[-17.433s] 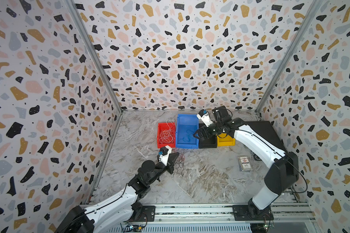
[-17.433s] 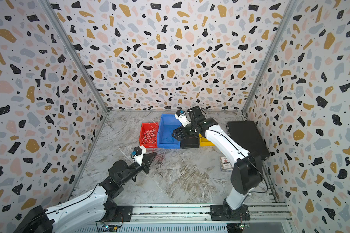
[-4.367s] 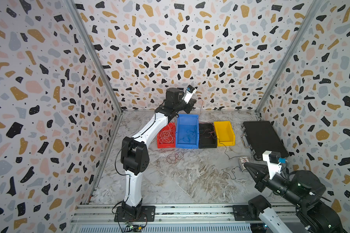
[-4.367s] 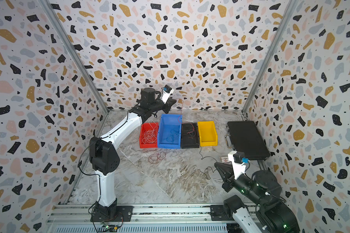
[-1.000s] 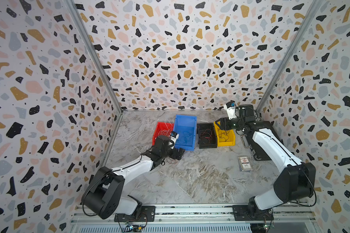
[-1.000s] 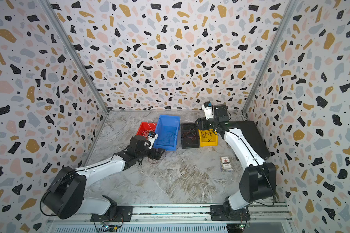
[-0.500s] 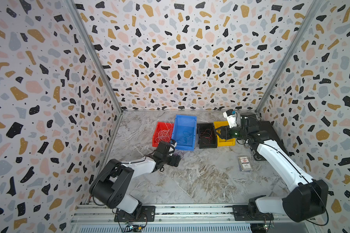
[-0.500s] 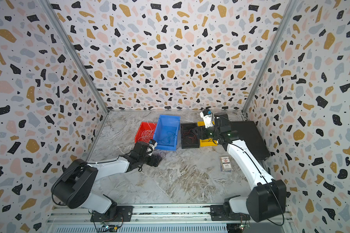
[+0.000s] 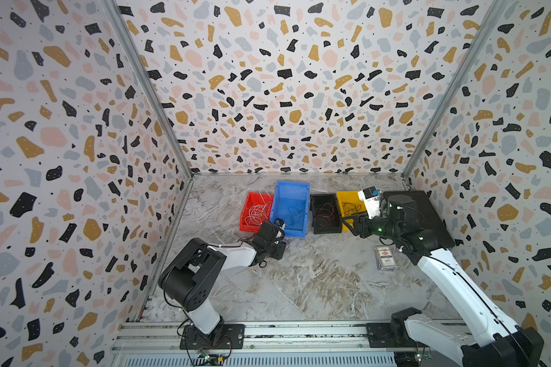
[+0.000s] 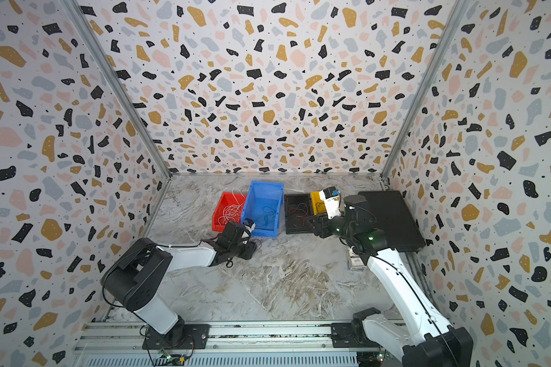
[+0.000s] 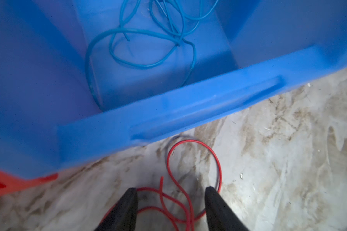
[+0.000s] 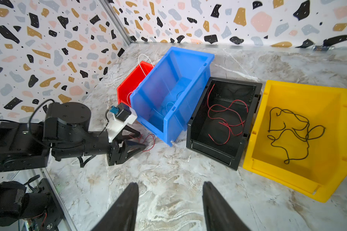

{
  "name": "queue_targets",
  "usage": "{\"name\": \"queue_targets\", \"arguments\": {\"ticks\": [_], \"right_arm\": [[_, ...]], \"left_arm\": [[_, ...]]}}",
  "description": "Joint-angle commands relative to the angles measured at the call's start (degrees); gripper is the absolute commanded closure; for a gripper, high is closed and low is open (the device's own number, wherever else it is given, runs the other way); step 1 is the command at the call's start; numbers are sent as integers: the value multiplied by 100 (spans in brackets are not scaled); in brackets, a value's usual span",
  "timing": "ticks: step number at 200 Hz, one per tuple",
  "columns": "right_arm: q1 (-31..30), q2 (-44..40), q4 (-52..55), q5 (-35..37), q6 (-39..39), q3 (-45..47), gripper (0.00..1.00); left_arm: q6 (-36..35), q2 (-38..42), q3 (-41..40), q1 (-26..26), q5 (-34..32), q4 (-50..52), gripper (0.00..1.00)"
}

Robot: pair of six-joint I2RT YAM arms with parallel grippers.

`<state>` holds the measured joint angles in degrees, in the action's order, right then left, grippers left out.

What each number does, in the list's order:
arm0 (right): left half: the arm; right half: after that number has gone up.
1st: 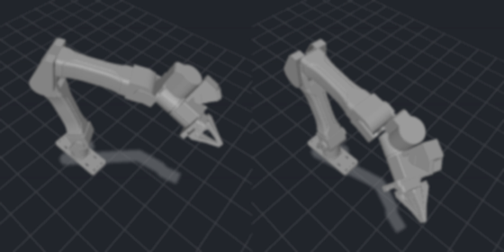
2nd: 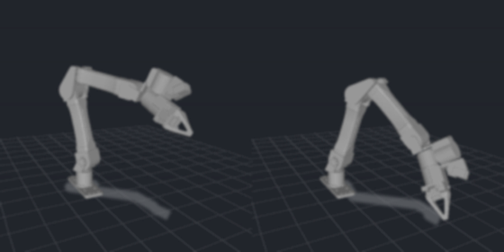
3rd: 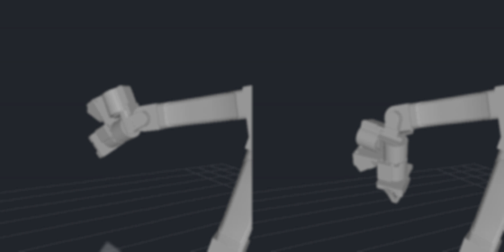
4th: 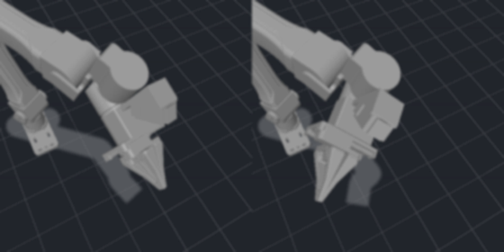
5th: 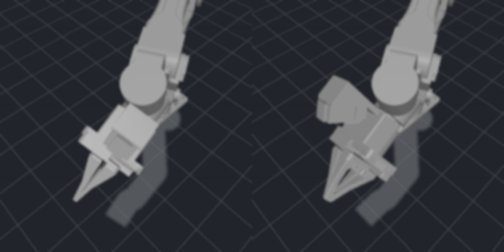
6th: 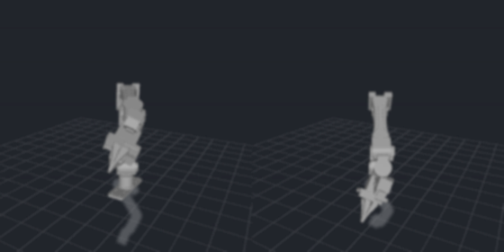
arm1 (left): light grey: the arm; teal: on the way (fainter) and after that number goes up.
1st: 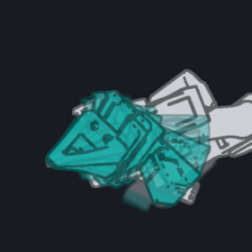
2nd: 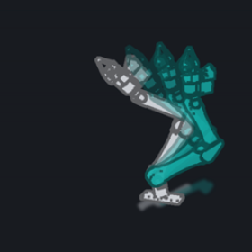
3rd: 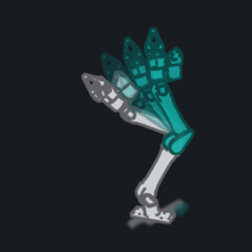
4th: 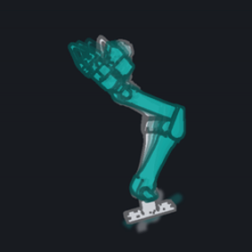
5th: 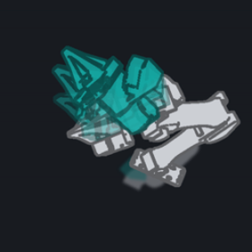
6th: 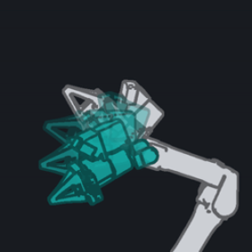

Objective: Untangle and sort cables by color
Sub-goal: Pick up the cable at the center of the board, then place the cable in the bin.

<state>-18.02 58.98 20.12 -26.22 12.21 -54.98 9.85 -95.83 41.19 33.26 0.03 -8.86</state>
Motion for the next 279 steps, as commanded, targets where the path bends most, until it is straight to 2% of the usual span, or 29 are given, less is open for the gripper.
{"name": "queue_targets", "arguments": {"ticks": [1,18,26,35,56,64,83,125,147,186,215,262,279], "right_arm": [[-26,-303,-10,14,10,37,45],[-25,-352,-9,-9,28,66,46],[-25,-369,-8,-15,23,74,46],[-26,-408,1,-15,21,97,47],[-26,-516,-4,28,27,153,47],[-25,-534,-10,29,27,168,47],[-26,-578,-40,3,45,231,47],[-26,-763,-33,94,22,364,47],[-26,-939,-31,192,20,451,47],[-26,-1417,-61,609,4,763,47],[-26,-1709,-165,854,36,1054,47],[-17,-1786,-81,950,-43,1076,48],[-17,-1833,-54,987,-62,1069,48]], "left_arm": [[44,-199,-58,60,-95,69,54],[10,-224,-18,67,-89,161,75],[0,-218,-8,74,-39,166,77],[-15,-193,18,101,3,210,86],[-31,9,-29,184,77,236,93],[-29,133,-50,215,217,244,100],[43,533,-73,384,517,247,100],[86,1512,401,1123,599,763,100],[106,1562,858,1216,732,855,100],[-167,434,2475,1263,972,1126,100],[-418,-533,3679,1271,859,1228,100],[-523,-2280,5712,1224,669,2011,100],[-387,-2629,5976,1104,672,2012,100]]}}
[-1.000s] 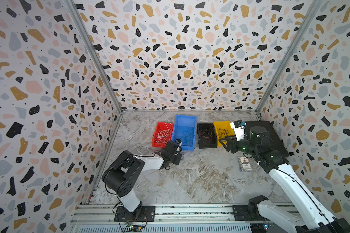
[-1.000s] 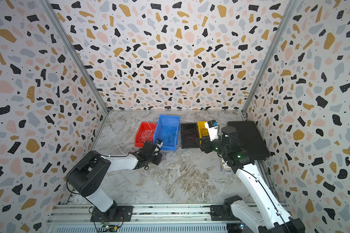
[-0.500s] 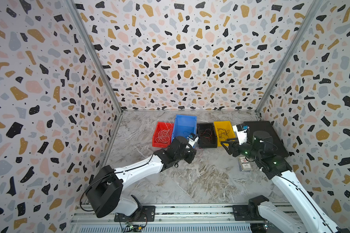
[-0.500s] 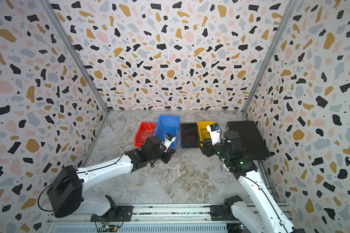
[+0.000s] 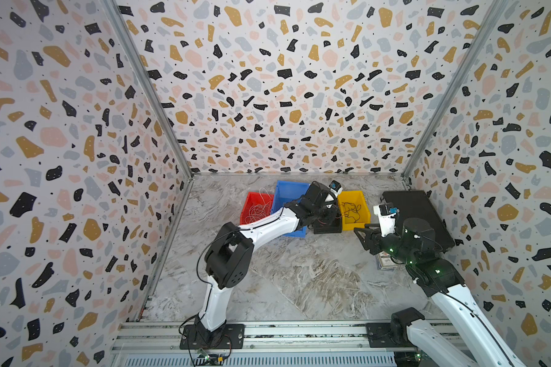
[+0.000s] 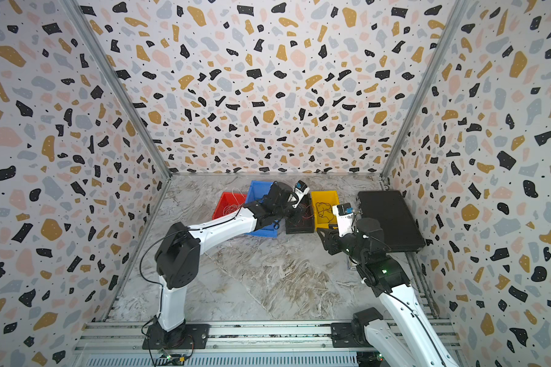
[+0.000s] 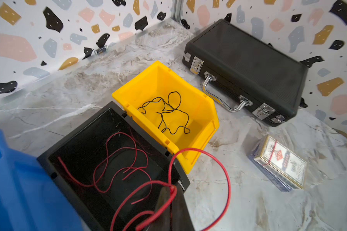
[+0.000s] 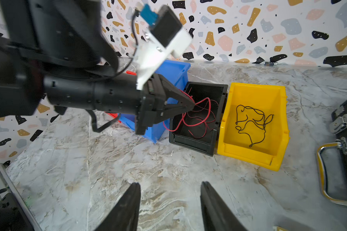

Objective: Untangle and sort cables by color
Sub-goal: Place the cable in the bin.

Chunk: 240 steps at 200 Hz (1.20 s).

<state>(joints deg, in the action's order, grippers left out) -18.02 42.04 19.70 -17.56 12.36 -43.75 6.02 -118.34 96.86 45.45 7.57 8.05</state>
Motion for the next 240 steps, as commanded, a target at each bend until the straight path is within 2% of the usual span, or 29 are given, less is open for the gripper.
{"name": "queue_targets", "arguments": {"ticks": [1,25,44,51,58,70,97,98,99,101,103,119,151,167,180,190,209,234,240], "right_arm": [[-17,-137,-7,121,-81,-50,48],[-17,-155,-21,93,-59,-47,48],[-18,-124,-37,62,-53,-39,48],[-17,-116,-58,47,-34,-34,48],[-17,-99,-63,27,-26,-33,48],[-17,-75,-72,18,-25,-26,48],[-17,-48,-98,10,-19,-15,48],[-22,-47,-102,4,-21,-18,48],[-19,-47,-105,6,-18,-19,48],[-18,-38,-104,7,-15,-20,48],[-17,-36,-100,5,-15,-15,48],[-17,-19,-109,13,-20,-19,47],[-17,-20,-111,6,-23,-9,48],[-17,-35,-138,47,-35,13,47],[-17,2,-160,69,-41,16,47],[-17,32,-186,35,-33,38,47],[-17,123,-314,8,-34,108,47],[-22,309,-537,52,-147,225,44],[-17,367,-601,117,-191,280,42]], "left_arm": [[0,-398,420,-120,-81,320,100],[97,-654,590,-229,-516,318,100],[254,-773,537,-335,-495,-85,100],[365,-827,559,-376,-482,-145,93],[455,-880,579,-403,-532,-181,82],[494,-941,597,-428,-656,-238,76],[497,-909,561,-441,-608,-490,38],[501,-896,553,-441,-604,-507,20],[499,-890,544,-441,-593,-520,11],[497,-874,527,-445,-578,-558,2],[501,-852,514,-444,-556,-605,0],[607,-576,204,-454,-322,-1034,1],[1110,111,-730,-424,655,-2411,1],[1090,727,-1301,-397,689,-2591,0],[829,1424,-1948,-421,225,-2447,1],[710,1943,-2399,-484,-353,-2003,1],[474,2675,-2958,-682,-926,-1096,0],[283,3500,-4217,-835,-1627,-1097,0],[255,3646,-4476,-845,-1997,-1103,1]]}}
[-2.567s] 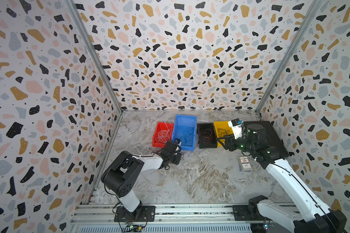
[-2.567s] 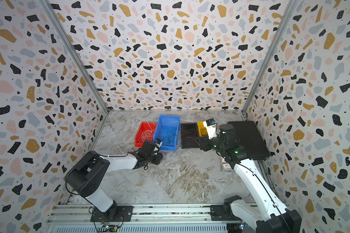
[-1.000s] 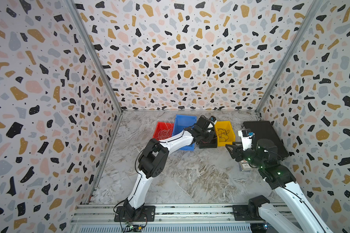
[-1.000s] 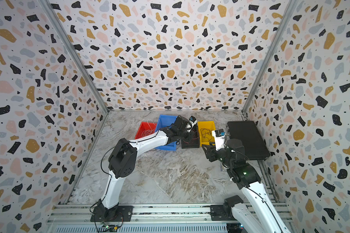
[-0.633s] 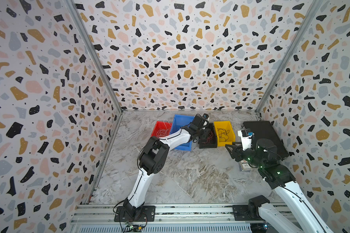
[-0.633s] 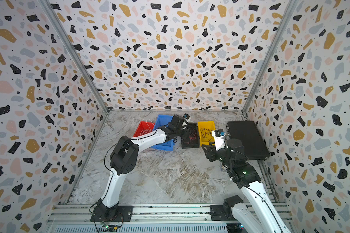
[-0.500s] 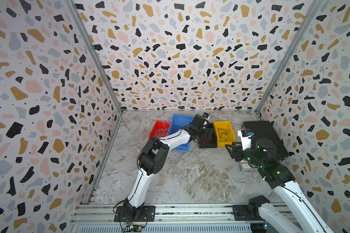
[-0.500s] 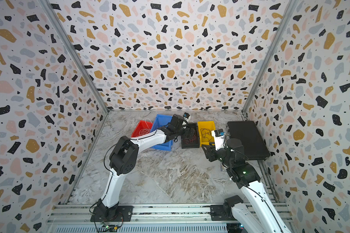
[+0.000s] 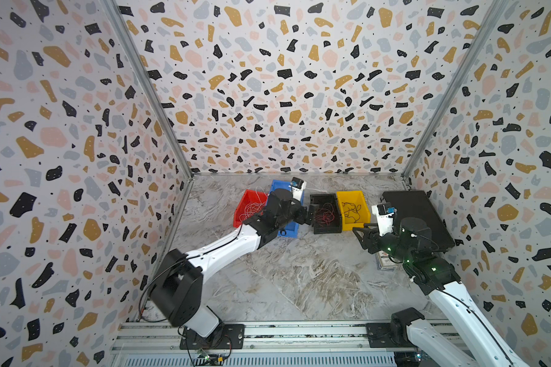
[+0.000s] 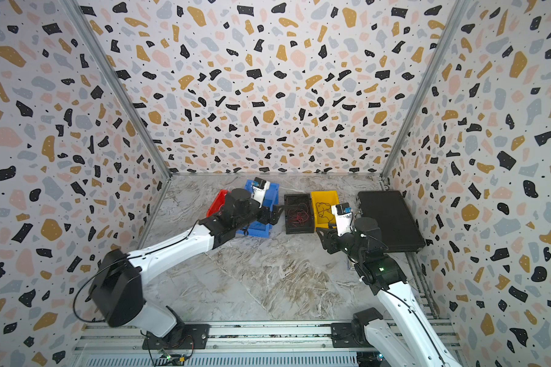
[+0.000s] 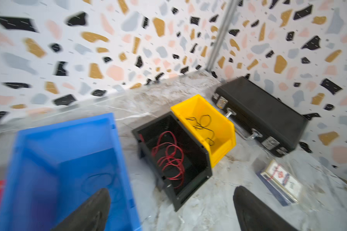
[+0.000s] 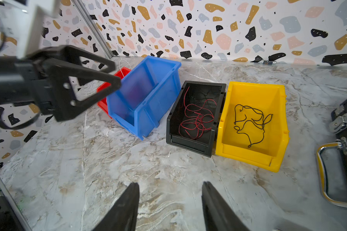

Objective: Untangle and sort cables by color
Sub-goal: Place the cable in the bin, then reset both arms

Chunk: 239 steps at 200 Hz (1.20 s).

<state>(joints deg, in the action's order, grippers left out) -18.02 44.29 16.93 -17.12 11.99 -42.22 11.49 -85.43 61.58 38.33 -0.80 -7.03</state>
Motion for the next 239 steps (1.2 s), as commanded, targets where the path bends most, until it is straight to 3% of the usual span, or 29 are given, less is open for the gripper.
{"name": "queue_targets", "arguments": {"ticks": [1,26,47,58,79,98,134,172,200,239], "right_arm": [[-17,150,-336,84,-167,135,41],[-17,397,-624,717,-488,324,25],[-9,682,-943,1653,-831,426,9],[42,895,-1228,1965,-1037,549,4],[160,1199,-2196,2259,-1422,1025,2],[304,1520,-3397,2511,-1761,1639,1],[756,2445,-4661,2316,-1876,1966,1],[879,3347,-6667,2299,-2141,2615,1],[945,3511,-6537,2411,-2039,2458,1],[1025,3582,-6773,2398,-1946,2533,1]], "left_arm": [[-311,370,-1004,-132,-1212,404,1],[-774,1379,-2148,-464,-2070,171,0],[-761,2185,-3032,-1764,-492,-419,1],[-909,2464,-3278,-2035,-483,-454,1],[-1492,2709,-3667,-2071,-645,-1038,1],[-1607,2619,-3990,-2324,-1197,-1501,1],[-1371,1994,-4769,-3160,-465,-3438,1],[-1251,1108,-4540,-3586,210,-3846,0],[-1299,418,-4256,-3604,401,-3916,1],[-1272,464,-4337,-3657,458,-3982,0]]}}
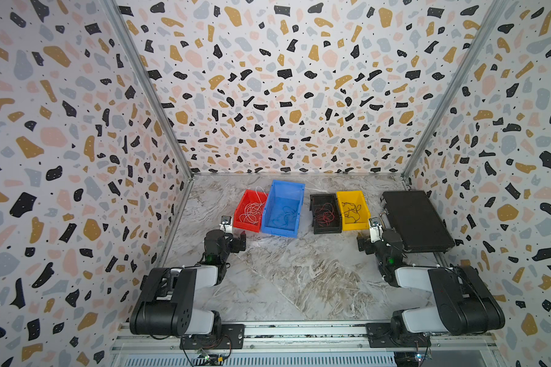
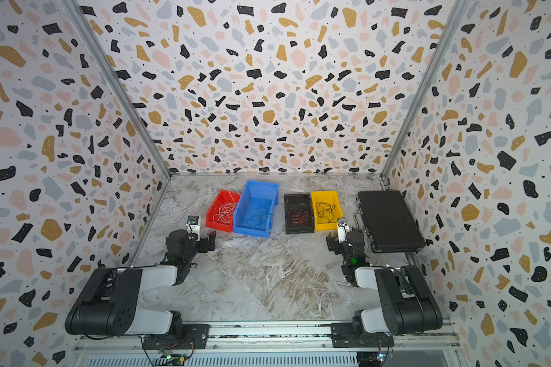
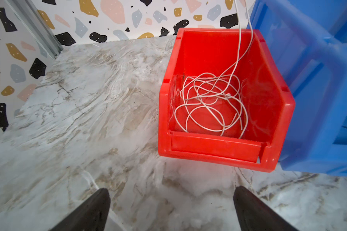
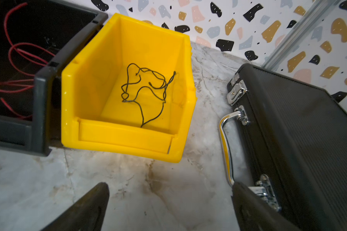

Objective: Untangle and sort cables by color
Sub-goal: Reset both arms

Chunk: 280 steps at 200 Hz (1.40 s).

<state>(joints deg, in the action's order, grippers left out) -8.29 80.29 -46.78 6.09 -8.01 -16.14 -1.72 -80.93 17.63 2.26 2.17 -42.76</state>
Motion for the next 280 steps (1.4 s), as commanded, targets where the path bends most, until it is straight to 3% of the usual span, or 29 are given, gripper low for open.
{"name": "queue_targets", "arguments": {"ticks": [1,14,33,48,64,78,96,108,126,172,280], "right_arm": [[59,-12,-406,90,58,-78,1],[164,111,-602,182,246,0,1],[311,782,-1881,-111,207,247,1],[309,416,-909,-181,218,41,1],[308,679,-1546,-120,211,158,1],[308,501,-1298,-182,212,189,0],[305,642,-1682,-187,186,263,0],[308,535,-1520,-260,178,278,0],[304,624,-1707,-275,159,285,0],[318,601,-695,280,437,-212,0],[338,624,-788,253,441,-188,0]], "left_arm": [[48,14,53,-50,160,-417,0],[53,31,-67,-55,192,-616,0],[40,0,-34,-85,311,-592,0],[44,-2,-14,-90,299,-559,0],[74,16,-59,-86,199,-621,0],[138,8,-55,-92,102,-620,1],[-224,70,-254,-87,828,-923,0],[-207,91,-457,-68,775,-1265,1],[-325,42,-143,-60,986,-729,1],[35,-28,118,-129,358,-325,1],[40,-59,136,-103,273,-334,1]]}}
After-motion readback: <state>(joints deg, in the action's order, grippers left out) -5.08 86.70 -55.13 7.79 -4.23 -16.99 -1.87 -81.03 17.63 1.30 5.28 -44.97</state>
